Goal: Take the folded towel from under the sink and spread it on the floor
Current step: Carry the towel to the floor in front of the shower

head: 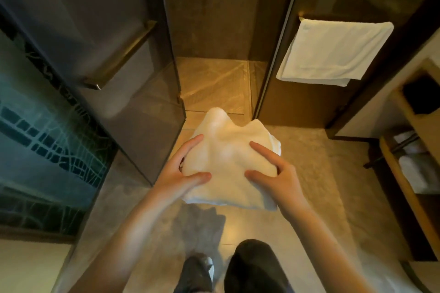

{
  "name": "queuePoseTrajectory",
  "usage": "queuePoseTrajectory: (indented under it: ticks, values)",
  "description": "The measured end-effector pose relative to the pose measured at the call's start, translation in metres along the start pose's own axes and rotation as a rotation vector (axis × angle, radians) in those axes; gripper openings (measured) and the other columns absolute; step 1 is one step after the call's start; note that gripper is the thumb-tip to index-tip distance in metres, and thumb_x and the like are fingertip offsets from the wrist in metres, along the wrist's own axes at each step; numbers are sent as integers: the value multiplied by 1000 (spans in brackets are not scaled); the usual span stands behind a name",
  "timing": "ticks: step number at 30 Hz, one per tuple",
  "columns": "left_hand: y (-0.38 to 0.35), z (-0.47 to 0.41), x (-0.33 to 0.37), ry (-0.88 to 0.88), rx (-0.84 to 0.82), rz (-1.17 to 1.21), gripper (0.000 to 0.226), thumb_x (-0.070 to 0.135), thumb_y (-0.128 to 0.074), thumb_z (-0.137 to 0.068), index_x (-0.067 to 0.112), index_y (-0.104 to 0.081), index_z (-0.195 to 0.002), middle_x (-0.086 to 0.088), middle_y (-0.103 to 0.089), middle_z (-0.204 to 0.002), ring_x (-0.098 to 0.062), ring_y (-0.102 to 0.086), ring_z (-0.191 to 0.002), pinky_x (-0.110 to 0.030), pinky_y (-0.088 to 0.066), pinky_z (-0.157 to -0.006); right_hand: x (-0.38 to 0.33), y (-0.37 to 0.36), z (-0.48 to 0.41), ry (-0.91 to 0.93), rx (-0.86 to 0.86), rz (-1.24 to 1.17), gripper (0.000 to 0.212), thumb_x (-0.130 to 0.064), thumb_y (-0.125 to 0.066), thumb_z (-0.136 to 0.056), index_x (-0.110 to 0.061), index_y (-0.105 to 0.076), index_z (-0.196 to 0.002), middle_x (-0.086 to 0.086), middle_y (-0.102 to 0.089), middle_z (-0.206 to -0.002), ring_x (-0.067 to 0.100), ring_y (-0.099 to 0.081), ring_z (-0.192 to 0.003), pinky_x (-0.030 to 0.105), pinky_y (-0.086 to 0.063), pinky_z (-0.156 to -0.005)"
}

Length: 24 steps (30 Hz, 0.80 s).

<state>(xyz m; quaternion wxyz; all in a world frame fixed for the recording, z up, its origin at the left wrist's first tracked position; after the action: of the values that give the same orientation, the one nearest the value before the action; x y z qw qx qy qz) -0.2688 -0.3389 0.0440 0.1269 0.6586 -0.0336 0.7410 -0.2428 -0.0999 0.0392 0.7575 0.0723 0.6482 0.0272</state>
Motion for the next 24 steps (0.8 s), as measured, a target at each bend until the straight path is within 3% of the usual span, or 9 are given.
queuePoseTrajectory:
  ticks: [5,10,13,17,19,21,24]
  values:
    - [-7,-87,-1,-17,-66,-62,83,10,-83,-74,54,-45,-132,27,-50,-130,11,-54,-109,-10,-49,-77,-5,18,-79,51,18,87,60,-24,-79,-73,-57,-59,-120,-43,-55,-112,-17,-55,-101,9,-52,-66]
    - [-29,-173,-18,3,-64,-123,84,6,-81,-76,37,-38,-141,13,-43,-141,-4,-48,-123,-26,-49,-94,12,39,-173,85,-23,133,62,-14,-78,-75,-54,-61,-119,-50,-53,-110,-24,-51,-103,1,-46,-68]
    - [-39,-234,-44,24,-28,-110,84,6,-82,-75,40,-40,-140,23,-45,-135,8,-50,-116,-13,-48,-85,38,53,-238,69,-64,145,63,-16,-79,-75,-55,-59,-120,-50,-52,-111,-23,-50,-104,1,-46,-69]
    - [-49,-305,-90,89,-4,-127,85,16,-84,-71,55,-43,-134,31,-53,-124,11,-54,-110,-12,-49,-83,82,64,-310,28,-78,141,62,-14,-80,-76,-49,-60,-123,-49,-53,-110,-28,-47,-102,-1,-44,-71]
    - [-56,-345,-124,130,10,-152,84,23,-84,-70,58,-43,-133,21,-64,-108,4,-62,-89,-19,-55,-71,114,67,-347,6,-68,139,61,-8,-79,-76,-40,-61,-124,-36,-56,-119,-27,-46,-106,-1,-41,-77]
    - [-66,-380,-167,169,-2,-171,86,27,-83,-68,61,-39,-134,12,-63,-108,-1,-63,-84,-23,-55,-67,154,68,-382,-26,-72,157,59,-5,-79,-76,-31,-62,-126,-23,-56,-126,-30,-43,-108,-4,-36,-83]
    - [-82,-424,-236,193,-55,-153,86,29,-81,-66,62,-38,-133,45,-42,-124,15,-52,-108,-13,-51,-75,224,67,-424,-74,-63,183,56,-6,-80,-77,-23,-63,-128,-20,-55,-125,-25,-44,-108,-3,-37,-89]
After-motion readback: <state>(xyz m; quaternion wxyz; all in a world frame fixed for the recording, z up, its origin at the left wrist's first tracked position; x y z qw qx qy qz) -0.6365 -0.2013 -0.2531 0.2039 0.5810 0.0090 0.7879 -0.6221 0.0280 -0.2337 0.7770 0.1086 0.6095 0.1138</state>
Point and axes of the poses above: each hand's wrist, its own z-axis away from the middle knuckle, its own y-axis out of the back of the hand, x = y × z, the point moved 5 cm from there along -z, towards the middle knuckle
